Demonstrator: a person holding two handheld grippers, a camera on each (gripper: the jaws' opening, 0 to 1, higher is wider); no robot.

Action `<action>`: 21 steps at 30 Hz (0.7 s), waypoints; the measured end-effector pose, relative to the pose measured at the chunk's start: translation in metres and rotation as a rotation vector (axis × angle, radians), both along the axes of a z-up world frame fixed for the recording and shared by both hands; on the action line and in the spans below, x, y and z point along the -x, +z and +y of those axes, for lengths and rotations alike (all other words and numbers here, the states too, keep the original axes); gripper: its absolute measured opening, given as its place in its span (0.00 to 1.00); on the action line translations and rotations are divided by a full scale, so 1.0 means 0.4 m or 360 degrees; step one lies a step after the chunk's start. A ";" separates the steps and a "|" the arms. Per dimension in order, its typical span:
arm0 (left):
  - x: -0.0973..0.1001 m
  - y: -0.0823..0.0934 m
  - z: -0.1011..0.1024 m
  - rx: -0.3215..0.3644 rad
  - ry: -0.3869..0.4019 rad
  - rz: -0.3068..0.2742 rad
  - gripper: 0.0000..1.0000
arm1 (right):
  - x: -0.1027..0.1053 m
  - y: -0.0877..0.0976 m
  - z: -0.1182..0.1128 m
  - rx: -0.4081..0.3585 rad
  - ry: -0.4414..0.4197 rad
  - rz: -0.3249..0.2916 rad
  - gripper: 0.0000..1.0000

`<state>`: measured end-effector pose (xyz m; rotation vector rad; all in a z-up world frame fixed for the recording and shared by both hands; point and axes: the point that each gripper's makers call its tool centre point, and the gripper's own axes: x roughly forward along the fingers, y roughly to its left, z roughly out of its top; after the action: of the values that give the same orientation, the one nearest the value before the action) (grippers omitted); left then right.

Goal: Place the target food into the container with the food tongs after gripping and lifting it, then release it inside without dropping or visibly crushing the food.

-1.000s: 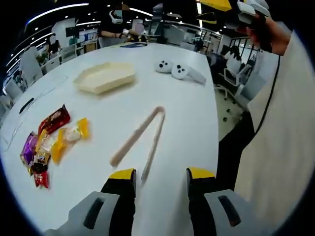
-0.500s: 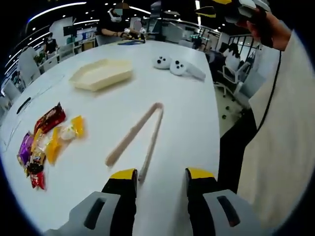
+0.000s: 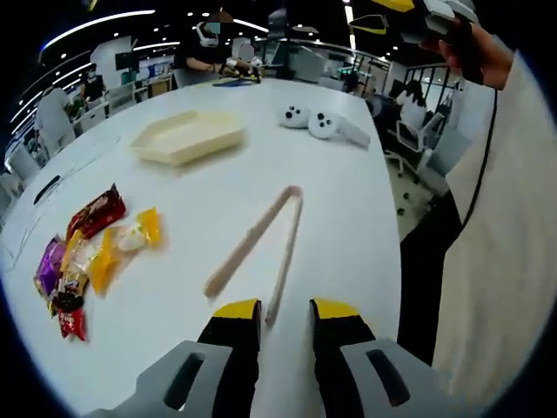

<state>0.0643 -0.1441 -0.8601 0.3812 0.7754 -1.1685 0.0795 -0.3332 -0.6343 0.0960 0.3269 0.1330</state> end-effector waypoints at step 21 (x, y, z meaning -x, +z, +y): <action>-0.012 -0.007 0.004 -0.0051 -0.0072 -0.0128 0.11 | -0.002 -0.011 0.007 0.0012 0.0019 0.0026 0.54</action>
<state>0.0692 -0.1424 -0.8630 0.4718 0.7189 -1.1772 0.0802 -0.3303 -0.6386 0.0876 0.3443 0.1425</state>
